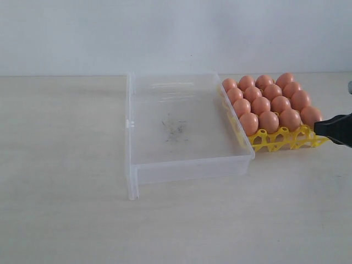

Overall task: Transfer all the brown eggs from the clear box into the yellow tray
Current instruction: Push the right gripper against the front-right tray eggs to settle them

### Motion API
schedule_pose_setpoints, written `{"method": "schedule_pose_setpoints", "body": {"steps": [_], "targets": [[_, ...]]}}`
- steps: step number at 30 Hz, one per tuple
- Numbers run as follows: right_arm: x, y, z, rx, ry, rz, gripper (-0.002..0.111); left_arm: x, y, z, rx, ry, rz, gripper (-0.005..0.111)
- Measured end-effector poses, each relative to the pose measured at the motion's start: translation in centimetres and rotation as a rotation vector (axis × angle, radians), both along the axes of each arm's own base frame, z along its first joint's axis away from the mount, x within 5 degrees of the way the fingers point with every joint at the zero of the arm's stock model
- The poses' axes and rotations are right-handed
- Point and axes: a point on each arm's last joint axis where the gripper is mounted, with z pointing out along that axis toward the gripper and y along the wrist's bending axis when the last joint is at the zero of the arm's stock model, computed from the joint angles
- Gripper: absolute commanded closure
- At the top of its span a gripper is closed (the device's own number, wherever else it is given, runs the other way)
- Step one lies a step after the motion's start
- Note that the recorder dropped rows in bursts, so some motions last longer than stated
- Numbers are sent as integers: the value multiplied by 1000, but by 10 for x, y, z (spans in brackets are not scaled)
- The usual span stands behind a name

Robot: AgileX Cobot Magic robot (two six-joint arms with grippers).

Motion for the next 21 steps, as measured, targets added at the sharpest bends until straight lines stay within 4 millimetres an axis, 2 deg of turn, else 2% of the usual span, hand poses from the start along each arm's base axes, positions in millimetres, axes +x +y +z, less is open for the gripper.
{"method": "schedule_pose_setpoints", "body": {"steps": [4,9,13,21], "targets": [[1,3,3,19,-37,30,109,0,0,0,0,0,0,103],[4,6,17,32,-129,50,109,0,0,0,0,0,0,103],[3,-2,9,-34,-70,-21,109,0,0,0,0,0,0,103],[4,-6,3,-49,-52,-53,109,0,0,0,0,0,0,103]]}}
